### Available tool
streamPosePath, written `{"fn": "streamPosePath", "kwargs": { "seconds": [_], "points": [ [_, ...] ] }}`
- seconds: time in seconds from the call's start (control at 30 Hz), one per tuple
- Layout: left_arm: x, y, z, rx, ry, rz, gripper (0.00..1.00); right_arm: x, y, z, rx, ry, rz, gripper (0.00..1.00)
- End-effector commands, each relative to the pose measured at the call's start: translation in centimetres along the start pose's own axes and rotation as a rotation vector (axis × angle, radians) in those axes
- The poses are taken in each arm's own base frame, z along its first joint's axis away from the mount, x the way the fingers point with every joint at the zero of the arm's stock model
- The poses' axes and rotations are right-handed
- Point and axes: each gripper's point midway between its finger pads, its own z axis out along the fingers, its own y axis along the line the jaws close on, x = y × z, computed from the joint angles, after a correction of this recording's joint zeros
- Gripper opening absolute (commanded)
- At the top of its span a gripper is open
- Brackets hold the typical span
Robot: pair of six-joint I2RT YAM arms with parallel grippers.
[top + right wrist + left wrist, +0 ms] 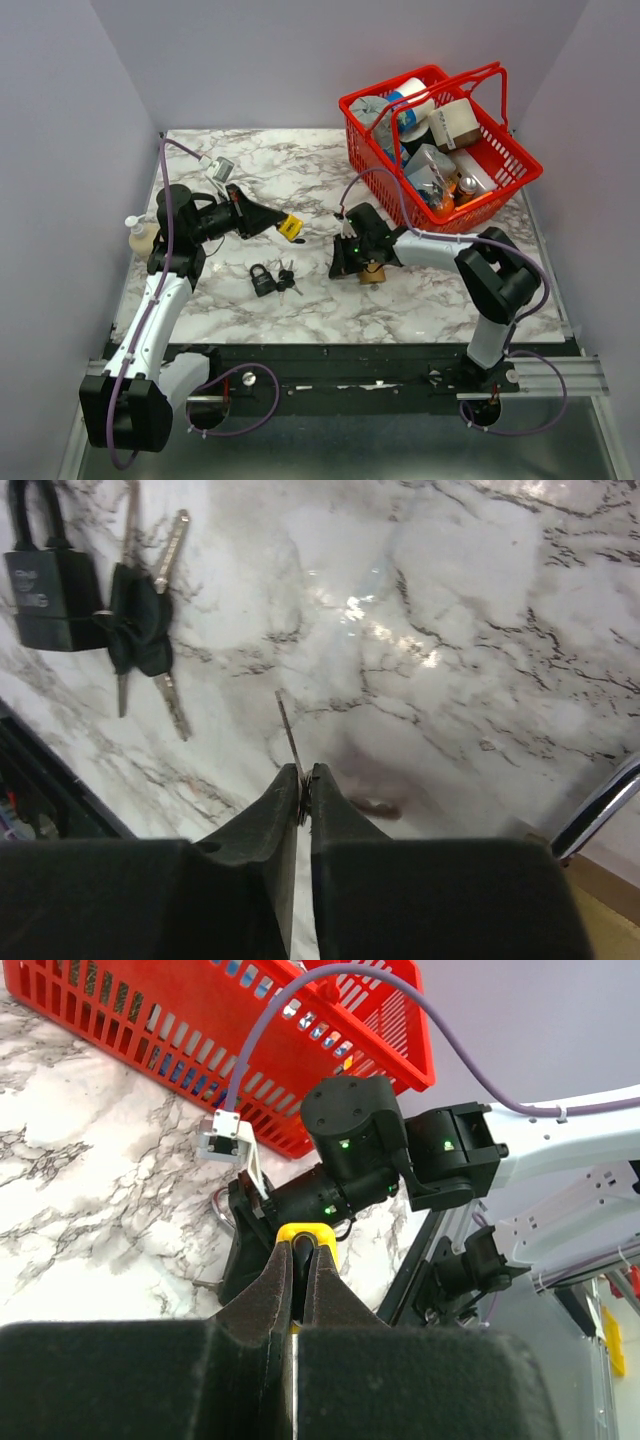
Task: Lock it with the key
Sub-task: Place the key at the center of the board.
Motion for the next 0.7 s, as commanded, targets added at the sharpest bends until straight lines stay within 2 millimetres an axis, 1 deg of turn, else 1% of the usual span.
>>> {"fn": "streamPosePath", "kwargs": {
  "seconds": [0.0,0.03,0.07,0.1,0.17,0.2,0.23,0.27,0.33,0.43,0.47,0.5,0.53,0.57,0.6,0.63,0.67],
  "points": [
    [-0.2,-0.5,-0.4,0.008,-0.009,0.047,0.00,0.4,-1.6,1.2,0.082,0.018,0.053,0.21],
    [-0.2,-0.5,-0.4,0.006,-0.007,0.050,0.00,0.6,-1.8,1.2,0.089,0.024,0.059,0.24],
    [-0.2,-0.4,-0.5,0.005,-0.003,0.058,0.00,0.7,-1.9,1.1,0.094,0.028,0.061,0.34],
    [-0.1,-0.5,-0.5,0.005,0.000,0.058,0.00,0.7,-1.8,0.8,0.092,0.027,0.059,0.40],
    [0.0,-0.6,-0.5,0.011,0.005,0.060,0.00,0.4,-1.2,0.4,0.074,0.022,0.046,0.47],
    [0.0,-0.7,-0.5,0.015,0.008,0.058,0.00,0.3,-0.5,0.0,0.048,0.023,0.033,0.49],
    [0.1,-0.7,-0.5,0.018,0.011,0.056,0.00,-0.6,0.5,-0.9,0.019,-0.004,0.016,0.50],
    [0.1,-0.8,-0.5,0.023,0.013,0.055,0.00,-1.1,1.2,-1.4,-0.003,-0.016,0.001,0.52],
    [0.0,-1.0,-0.5,0.034,0.017,0.056,0.00,-2.8,3.5,-3.2,-0.074,-0.064,-0.041,0.54],
    [-0.1,-1.9,-0.6,0.071,0.031,0.057,0.00,-3.8,6.1,-5.4,-0.171,-0.097,-0.123,0.60],
    [-0.2,-2.2,-0.6,0.080,0.031,0.060,0.00,-4.3,7.3,-6.9,-0.207,-0.133,-0.177,0.64],
    [-0.4,-2.8,-0.7,0.103,0.033,0.072,0.00,-4.1,8.4,-7.8,-0.257,-0.138,-0.208,0.66],
    [-0.7,-3.0,-0.8,0.110,0.025,0.076,0.00,-3.7,8.9,-8.6,-0.286,-0.139,-0.229,0.68],
    [-1.0,-3.5,-0.9,0.120,0.017,0.059,0.00,-3.8,10.0,-10.3,-0.327,-0.170,-0.277,0.69],
    [-1.5,-3.9,-0.9,0.130,0.000,0.073,0.00,-3.4,10.9,-11.4,-0.368,-0.171,-0.304,0.70],
    [-1.8,-4.3,-0.9,0.140,-0.008,0.072,0.00,-3.1,11.2,-12.2,-0.386,-0.176,-0.325,0.70],
    [-2.1,-4.8,-0.9,0.156,-0.011,0.017,0.00,-2.8,11.5,-12.9,-0.399,-0.190,-0.379,0.70]
  ]
}}
